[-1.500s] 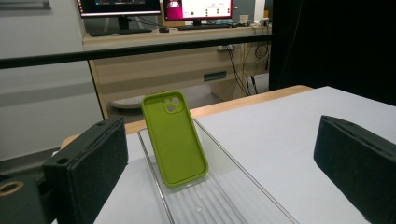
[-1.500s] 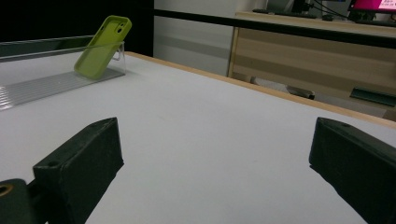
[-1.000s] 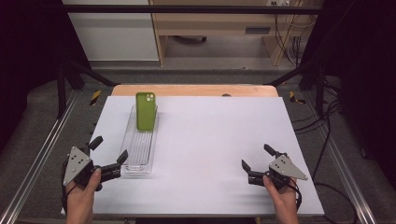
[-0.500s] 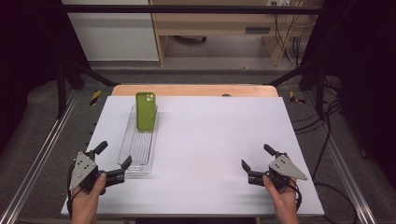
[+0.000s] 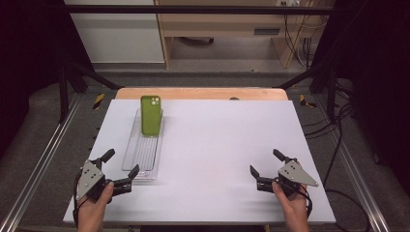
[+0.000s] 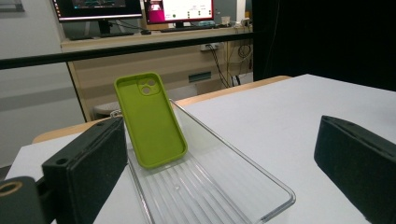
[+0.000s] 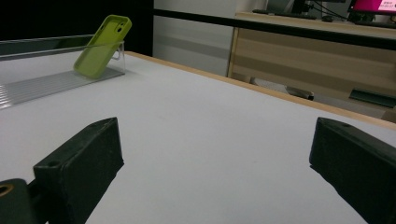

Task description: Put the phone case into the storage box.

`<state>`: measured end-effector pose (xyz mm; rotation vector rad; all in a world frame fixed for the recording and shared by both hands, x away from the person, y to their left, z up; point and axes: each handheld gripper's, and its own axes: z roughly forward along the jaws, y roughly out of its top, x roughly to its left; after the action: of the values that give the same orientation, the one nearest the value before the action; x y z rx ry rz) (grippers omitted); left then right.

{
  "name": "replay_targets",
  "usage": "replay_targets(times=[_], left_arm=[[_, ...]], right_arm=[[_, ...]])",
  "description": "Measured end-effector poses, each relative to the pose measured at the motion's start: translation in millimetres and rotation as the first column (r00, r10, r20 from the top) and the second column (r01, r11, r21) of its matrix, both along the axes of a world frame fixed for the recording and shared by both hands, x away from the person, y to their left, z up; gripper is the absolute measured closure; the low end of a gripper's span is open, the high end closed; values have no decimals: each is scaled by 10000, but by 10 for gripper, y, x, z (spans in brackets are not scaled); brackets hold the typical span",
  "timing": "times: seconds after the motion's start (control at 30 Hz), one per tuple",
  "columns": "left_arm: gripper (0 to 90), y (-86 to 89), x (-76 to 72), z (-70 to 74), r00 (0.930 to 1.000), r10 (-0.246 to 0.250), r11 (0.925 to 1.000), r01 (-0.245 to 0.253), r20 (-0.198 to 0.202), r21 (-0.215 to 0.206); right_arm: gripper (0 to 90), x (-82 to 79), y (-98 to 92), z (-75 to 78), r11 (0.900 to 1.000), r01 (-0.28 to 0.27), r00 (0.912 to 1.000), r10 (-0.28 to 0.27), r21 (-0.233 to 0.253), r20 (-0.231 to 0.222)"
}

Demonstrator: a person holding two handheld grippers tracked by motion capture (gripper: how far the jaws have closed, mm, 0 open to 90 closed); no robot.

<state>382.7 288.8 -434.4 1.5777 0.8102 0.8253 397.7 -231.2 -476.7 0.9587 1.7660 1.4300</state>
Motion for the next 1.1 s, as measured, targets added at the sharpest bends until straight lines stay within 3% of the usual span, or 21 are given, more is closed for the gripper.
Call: replay_targets(times=[1.1], left_arm=[[22,156,-14,-170,9993,135,9987,-118,339,-488]], right_arm=[[28,1,3,-2,10000,-1,10000,1,-35,-7]])
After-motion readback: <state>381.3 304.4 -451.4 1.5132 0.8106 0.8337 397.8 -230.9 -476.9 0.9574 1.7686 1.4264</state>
